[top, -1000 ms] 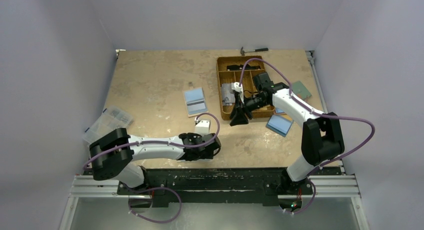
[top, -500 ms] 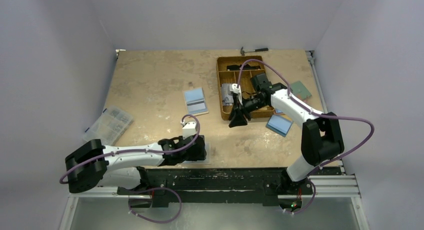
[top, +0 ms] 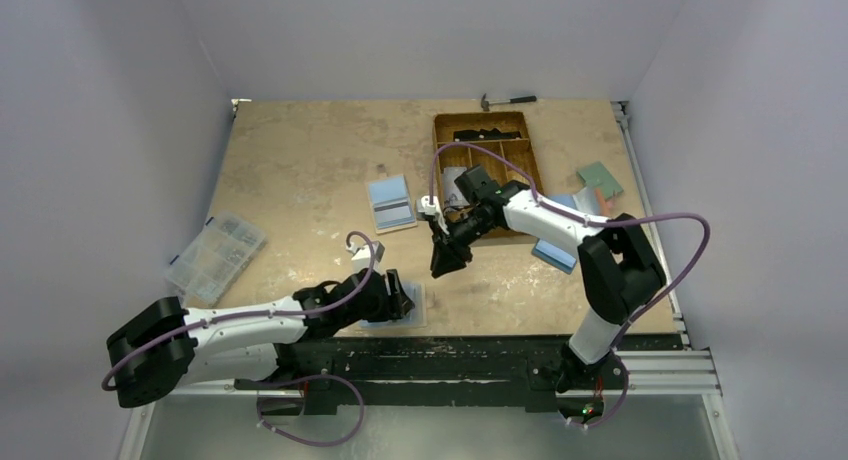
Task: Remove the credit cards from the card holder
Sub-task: Remove the credit card from the card holder.
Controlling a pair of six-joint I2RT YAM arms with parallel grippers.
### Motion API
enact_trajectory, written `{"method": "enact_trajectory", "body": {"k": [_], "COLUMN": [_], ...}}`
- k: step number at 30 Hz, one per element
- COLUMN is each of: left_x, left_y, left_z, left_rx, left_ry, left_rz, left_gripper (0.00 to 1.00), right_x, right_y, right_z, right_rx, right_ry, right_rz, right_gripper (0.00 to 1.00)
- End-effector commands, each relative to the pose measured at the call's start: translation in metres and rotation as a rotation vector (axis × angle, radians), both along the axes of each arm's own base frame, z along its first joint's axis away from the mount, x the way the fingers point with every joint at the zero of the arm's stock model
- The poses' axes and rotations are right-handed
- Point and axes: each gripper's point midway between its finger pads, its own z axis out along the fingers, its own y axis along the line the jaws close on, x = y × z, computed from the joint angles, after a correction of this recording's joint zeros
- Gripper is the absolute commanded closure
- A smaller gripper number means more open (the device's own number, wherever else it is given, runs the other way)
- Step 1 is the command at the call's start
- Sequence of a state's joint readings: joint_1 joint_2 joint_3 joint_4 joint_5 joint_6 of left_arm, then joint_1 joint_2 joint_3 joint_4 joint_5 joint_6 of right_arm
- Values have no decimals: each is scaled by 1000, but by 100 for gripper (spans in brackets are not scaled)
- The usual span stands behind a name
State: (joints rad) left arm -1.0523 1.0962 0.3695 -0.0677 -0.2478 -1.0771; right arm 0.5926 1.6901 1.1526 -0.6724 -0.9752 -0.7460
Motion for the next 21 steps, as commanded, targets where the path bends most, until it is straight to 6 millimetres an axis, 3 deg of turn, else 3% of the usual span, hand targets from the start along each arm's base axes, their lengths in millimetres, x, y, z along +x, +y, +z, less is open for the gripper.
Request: {"method": "enact_trajectory", "body": {"k": [1, 3, 5, 12, 21], "left_x": [6, 6, 6, 6, 2], "left_y": [-12, -10, -8, -11, -16], "left_z": [22, 22, 20, 21, 26], "left_rx": [-144, -167, -180, -220, -268], "left_ry": [-63, -65, -60, -62, -71], "left_rz": [-20, -19, -18, -37, -68], "left_gripper": [52, 52, 52, 52, 49], "right_x": [16, 20, 19, 4, -5], "right_y": [13, 15, 17, 36, 54], "right_z": [-12, -20, -28, -46, -55], "right_rx": [-53, -82, -107, -148, -145], "right_ry": [18, 27, 35, 79, 144], "right_rz": [-115, -140, -144, -124, -132], "right_gripper": [79, 92, 97, 100, 100]}}
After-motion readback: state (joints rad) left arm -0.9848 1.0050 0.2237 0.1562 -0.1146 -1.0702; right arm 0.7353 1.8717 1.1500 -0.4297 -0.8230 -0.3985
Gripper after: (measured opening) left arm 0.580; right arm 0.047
